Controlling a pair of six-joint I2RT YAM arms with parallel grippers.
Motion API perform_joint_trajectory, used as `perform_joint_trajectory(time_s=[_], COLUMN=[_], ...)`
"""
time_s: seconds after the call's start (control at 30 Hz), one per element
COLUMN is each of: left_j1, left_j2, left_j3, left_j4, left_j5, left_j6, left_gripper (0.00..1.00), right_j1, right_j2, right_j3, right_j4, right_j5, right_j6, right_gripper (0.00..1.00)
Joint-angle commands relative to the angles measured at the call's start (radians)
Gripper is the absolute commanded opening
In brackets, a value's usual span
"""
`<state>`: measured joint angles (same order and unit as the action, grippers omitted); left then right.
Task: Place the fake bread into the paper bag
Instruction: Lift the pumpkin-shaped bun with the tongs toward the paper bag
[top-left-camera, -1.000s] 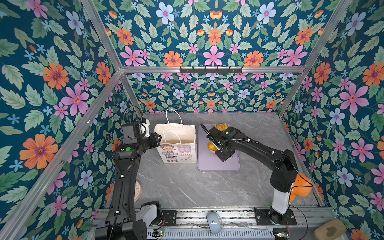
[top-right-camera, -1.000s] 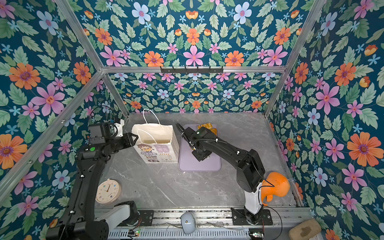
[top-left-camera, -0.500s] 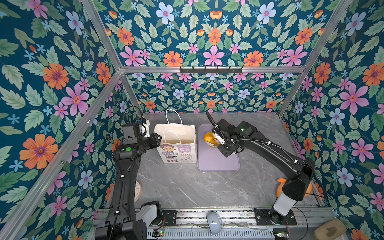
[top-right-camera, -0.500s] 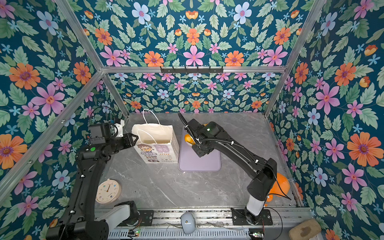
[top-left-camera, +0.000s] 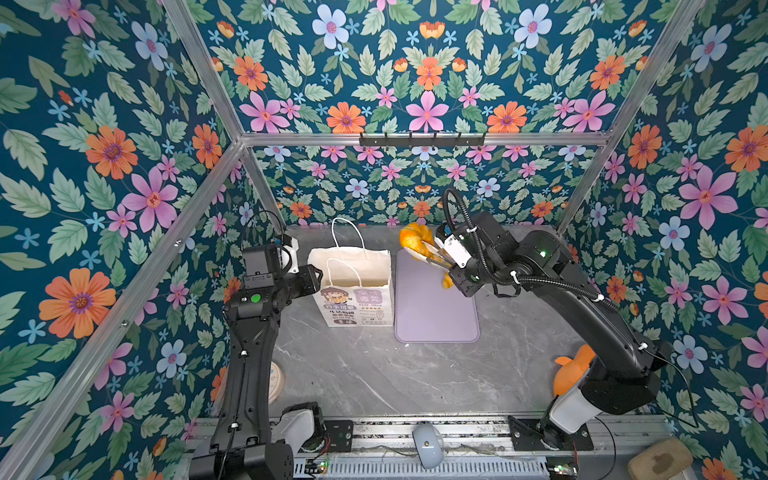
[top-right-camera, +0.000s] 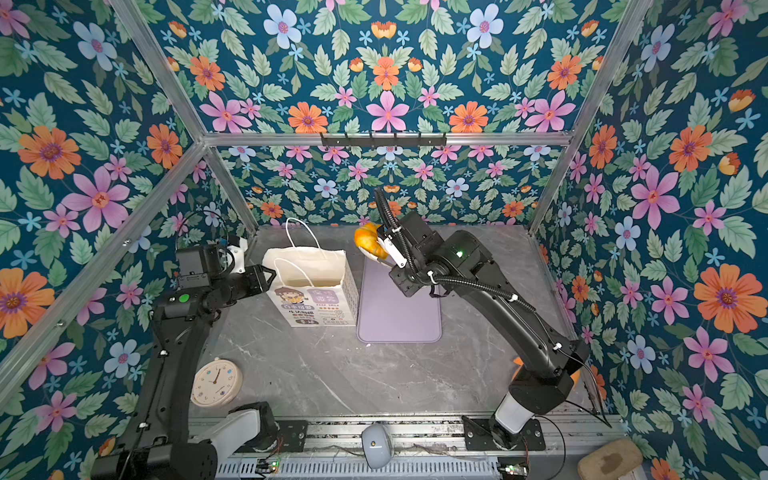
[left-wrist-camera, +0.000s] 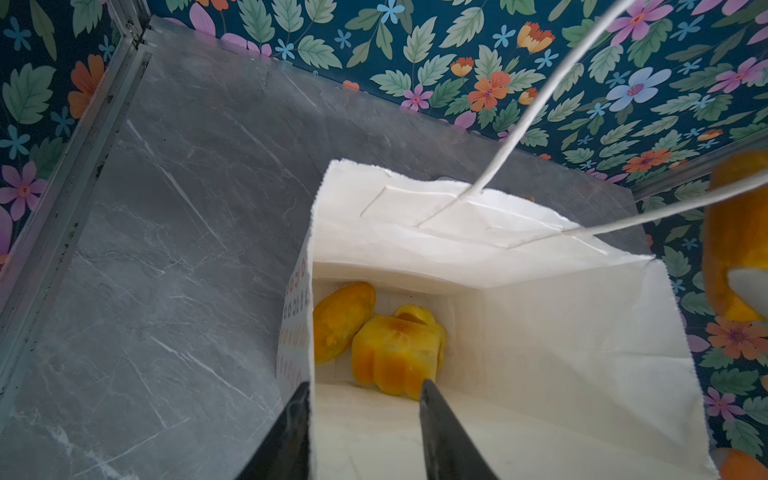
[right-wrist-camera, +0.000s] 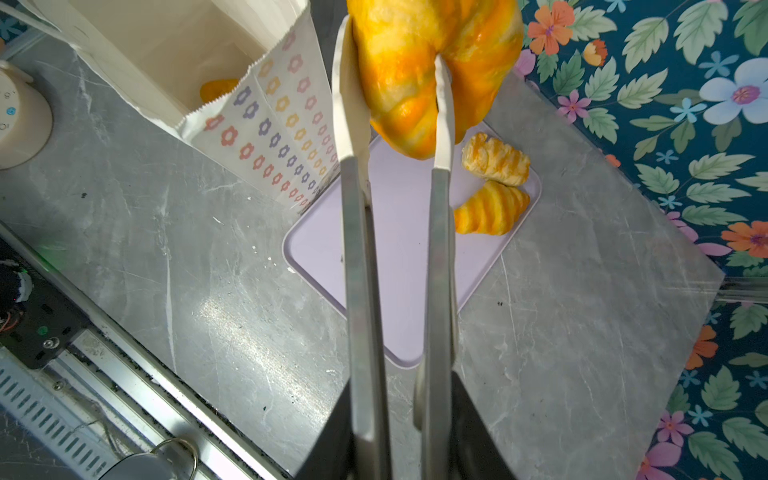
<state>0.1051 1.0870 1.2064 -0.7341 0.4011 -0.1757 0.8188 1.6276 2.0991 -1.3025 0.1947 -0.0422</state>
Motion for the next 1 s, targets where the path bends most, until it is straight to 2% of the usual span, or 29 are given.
perform_joint_trajectory(time_s=[0.0,0.3,0.6,0.83,0.97], left_j1=[0.000,-0.001,0.001,0.000,0.000], left_j2=[0.000,0.011,0.025,0.042,0.048], left_j3=[0.007,0.025,0.035,0.038,0.038], left_j4=[-0.007,-0.017,-0.025,-0.022,-0.017], left_j5=[-0.017,-0.033,-0.046,-0.065,-0.059], left_j6=[0.012,0.018,0.027,0.030,0.018], left_gripper=[0.44,0.45,0.45,0.45,0.44], right_j1=[0.000,0.000,0.001,0.002,0.016], right_j2=[0.003,0.022,0.103,0.105,0.117], right_j3=[0.057,0.224,0.364,0.385,0.378], right_j4=[-0.005,-0.006,-0.005,0.024,0.045], right_j5=[0.025,-0.049,-0.160,-0.301,-0.327], right_j6=[-0.043,-0.082,-0.108,-0.102,-0.108], right_gripper=[0.20,0.21,0.20,0.20,0.20])
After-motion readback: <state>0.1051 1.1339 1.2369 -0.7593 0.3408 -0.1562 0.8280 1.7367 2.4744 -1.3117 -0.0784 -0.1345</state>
